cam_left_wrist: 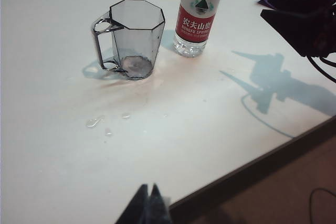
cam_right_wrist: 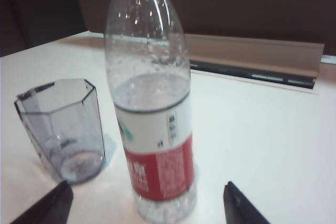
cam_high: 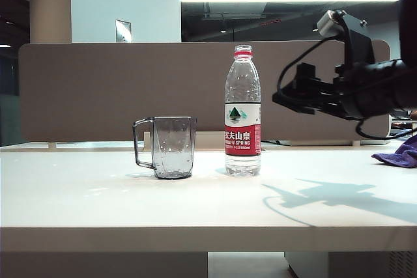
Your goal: Pick up the mineral water bottle on the table and pour a little water into the mug.
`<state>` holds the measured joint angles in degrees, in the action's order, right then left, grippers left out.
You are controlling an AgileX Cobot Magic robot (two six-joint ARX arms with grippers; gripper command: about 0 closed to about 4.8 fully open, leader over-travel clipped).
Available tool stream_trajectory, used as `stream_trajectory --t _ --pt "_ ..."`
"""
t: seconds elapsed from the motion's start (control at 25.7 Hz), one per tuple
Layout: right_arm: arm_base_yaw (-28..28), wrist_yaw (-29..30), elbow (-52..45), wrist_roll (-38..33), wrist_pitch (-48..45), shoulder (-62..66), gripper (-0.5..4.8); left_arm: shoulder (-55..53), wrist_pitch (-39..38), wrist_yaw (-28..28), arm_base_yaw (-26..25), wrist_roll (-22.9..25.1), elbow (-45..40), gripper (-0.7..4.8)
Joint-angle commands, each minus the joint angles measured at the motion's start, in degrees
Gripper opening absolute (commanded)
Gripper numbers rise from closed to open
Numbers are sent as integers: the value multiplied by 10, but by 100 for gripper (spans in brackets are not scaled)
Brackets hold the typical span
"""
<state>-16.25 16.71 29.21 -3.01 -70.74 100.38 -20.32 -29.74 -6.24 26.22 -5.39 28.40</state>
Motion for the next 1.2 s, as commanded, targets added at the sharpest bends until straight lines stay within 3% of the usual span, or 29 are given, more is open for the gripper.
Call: stream_trajectory --t 0.04,0.58,0.85,1.2 --pt "-9 0 35 0 -10 25 431 0 5 0 0 3 2 -5" --pt "-41 -7 141 0 -8 132 442 0 5 0 0 3 2 -5" --pt "-42 -17 190 0 62 146 442 0 4 0 0 3 2 -5" --pt "-44 -18 223 -6 80 171 442 0 5 0 0 3 2 -5"
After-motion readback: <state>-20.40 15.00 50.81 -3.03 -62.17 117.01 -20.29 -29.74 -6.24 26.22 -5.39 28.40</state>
